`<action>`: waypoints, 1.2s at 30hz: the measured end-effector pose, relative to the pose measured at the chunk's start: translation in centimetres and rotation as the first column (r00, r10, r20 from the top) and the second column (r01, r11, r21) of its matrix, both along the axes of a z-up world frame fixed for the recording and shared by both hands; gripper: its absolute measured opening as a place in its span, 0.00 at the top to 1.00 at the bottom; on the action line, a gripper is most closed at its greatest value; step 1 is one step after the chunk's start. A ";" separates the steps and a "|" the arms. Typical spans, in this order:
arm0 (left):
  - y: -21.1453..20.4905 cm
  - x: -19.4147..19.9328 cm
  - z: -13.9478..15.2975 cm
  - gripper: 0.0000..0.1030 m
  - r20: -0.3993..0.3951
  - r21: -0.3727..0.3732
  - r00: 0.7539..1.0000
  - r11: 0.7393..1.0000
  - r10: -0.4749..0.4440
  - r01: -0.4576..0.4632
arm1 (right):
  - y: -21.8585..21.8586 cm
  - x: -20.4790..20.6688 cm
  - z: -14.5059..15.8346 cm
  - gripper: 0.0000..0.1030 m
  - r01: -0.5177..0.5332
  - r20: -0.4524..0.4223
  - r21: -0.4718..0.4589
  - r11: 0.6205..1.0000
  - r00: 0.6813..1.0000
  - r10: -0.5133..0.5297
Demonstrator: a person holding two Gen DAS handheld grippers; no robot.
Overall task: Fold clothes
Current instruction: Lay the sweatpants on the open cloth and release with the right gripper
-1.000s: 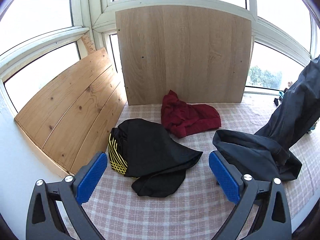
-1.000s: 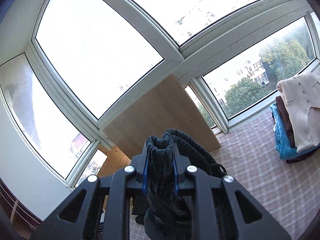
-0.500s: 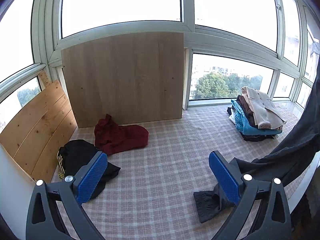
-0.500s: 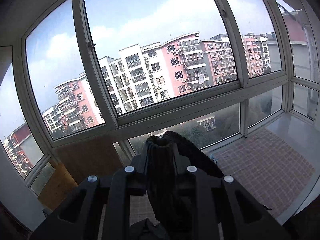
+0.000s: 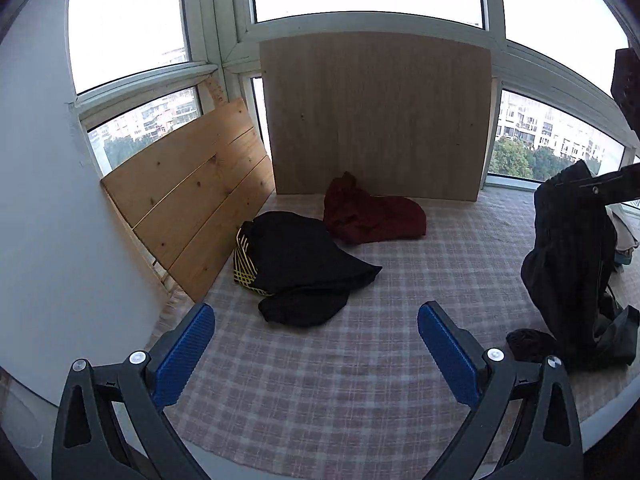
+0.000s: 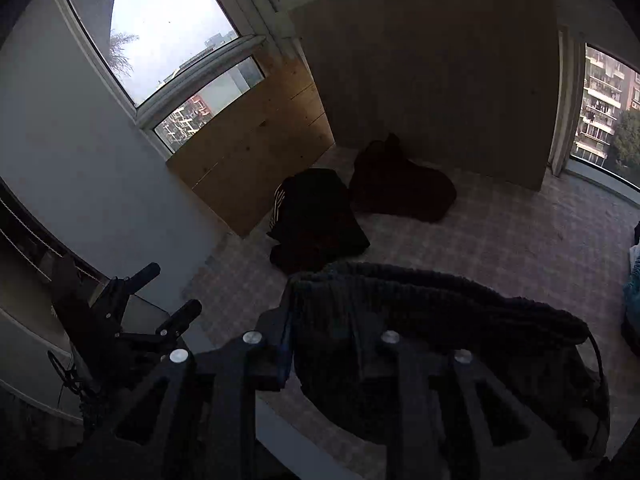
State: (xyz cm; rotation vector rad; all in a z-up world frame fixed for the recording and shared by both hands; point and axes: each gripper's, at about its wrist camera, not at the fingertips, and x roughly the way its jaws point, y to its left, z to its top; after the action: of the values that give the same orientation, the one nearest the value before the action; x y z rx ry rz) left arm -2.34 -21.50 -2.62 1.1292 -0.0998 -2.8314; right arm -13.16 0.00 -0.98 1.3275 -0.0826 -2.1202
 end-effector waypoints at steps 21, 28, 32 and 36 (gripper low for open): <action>14.0 -14.7 -14.4 0.01 0.308 0.001 0.856 0.900 -0.416 0.437 | 39.2 13.5 -8.7 0.54 0.708 0.154 0.280 0.648 0.633 -0.758; 18.6 -20.3 -19.5 0.01 0.438 -0.005 0.772 0.858 -0.460 0.514 | 43.1 15.1 -10.9 0.54 0.740 0.188 0.253 0.623 0.595 -0.782; 19.9 -20.7 -20.4 0.12 0.467 0.004 0.749 0.848 -0.471 0.531 | 43.9 13.6 -12.0 0.54 0.728 0.199 0.248 0.639 0.607 -0.769; 20.1 -20.2 -19.8 0.67 0.427 0.133 0.714 0.820 -0.555 0.557 | 43.5 11.5 -12.9 0.54 0.692 0.193 0.261 0.673 0.645 -0.739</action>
State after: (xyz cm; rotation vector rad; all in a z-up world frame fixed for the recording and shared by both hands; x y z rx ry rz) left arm -22.57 -1.42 -22.39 2.0420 -0.5766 -2.9472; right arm -1.71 43.47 -13.84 1.9325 -0.6847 -2.5901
